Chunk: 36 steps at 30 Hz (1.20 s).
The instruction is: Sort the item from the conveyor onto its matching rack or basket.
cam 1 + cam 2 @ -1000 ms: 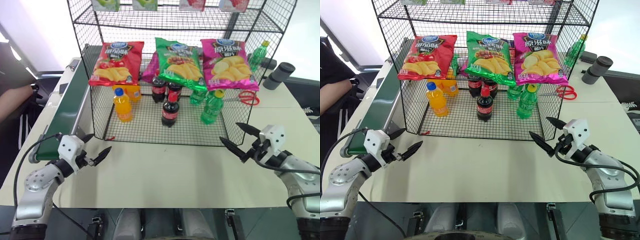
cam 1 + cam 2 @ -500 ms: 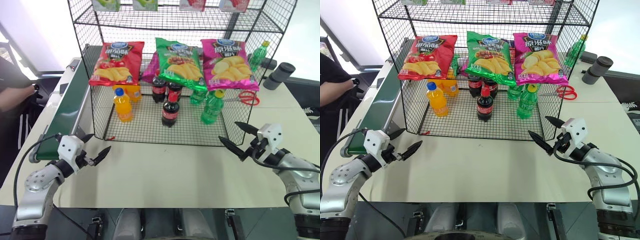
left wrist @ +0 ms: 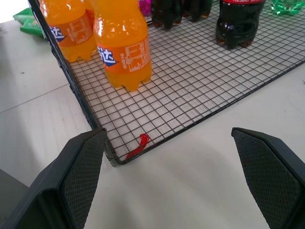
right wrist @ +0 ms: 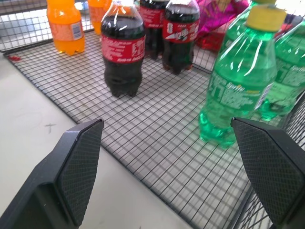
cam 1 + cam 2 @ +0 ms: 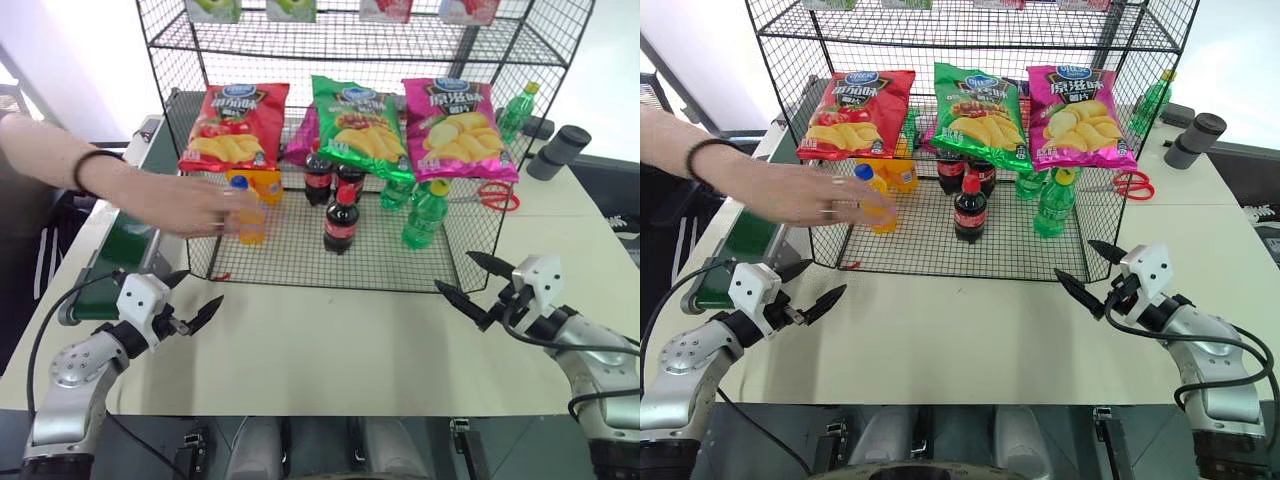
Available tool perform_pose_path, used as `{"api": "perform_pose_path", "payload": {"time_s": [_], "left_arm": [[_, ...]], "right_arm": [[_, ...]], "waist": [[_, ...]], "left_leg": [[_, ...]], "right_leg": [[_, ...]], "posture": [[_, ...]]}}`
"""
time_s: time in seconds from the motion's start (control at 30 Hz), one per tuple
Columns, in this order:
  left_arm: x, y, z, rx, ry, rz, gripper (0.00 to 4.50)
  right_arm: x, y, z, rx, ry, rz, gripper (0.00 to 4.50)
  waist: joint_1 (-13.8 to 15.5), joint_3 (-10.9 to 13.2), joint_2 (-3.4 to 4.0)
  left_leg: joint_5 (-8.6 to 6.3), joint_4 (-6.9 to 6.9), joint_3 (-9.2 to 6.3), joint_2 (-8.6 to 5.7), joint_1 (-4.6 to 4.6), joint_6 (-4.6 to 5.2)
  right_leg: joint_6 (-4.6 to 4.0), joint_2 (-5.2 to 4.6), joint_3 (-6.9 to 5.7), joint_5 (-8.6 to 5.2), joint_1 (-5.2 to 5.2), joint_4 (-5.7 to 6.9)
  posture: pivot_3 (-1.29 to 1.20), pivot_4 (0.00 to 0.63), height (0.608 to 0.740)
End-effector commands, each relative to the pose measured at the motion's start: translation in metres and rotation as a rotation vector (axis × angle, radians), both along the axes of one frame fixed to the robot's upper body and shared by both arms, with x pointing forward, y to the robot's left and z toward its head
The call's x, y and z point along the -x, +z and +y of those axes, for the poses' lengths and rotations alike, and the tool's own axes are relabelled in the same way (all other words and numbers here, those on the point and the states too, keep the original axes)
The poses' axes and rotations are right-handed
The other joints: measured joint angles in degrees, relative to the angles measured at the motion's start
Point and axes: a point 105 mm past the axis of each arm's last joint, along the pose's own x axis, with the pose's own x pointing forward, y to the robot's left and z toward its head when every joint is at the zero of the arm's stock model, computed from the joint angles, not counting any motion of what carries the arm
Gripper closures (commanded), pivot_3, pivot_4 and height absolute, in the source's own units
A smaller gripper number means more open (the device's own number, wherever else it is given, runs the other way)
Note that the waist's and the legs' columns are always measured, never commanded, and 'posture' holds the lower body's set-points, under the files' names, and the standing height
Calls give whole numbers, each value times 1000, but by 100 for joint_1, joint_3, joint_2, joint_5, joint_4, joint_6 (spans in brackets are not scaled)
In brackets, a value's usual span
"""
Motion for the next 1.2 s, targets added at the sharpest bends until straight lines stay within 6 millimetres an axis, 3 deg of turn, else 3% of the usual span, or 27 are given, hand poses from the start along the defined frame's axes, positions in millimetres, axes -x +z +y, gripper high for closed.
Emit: {"api": "perform_pose_path", "payload": {"time_s": [0.03,0.67,1.2], "left_arm": [[1,13,1,-13,-3,-39,0],[6,12,2,-16,18,-31,0],[11,29,12,2,76,-40,0]], "right_arm": [[1,15,1,7,10,-50,57],[4,13,2,6,16,-35,57],[-2,17,9,2,42,-30,57]], "waist": [[-5,0,0],[1,0,-1],[0,-1,-1]], "left_leg": [[0,0,0,0,1,0],[0,3,0,0,2,0],[0,5,0,0,3,0]], "right_leg": [[0,0,0,0,1,1],[0,3,0,0,2,3],[0,5,0,0,3,4]], "posture": [[0,150,740],[0,150,740],[0,150,740]]}}
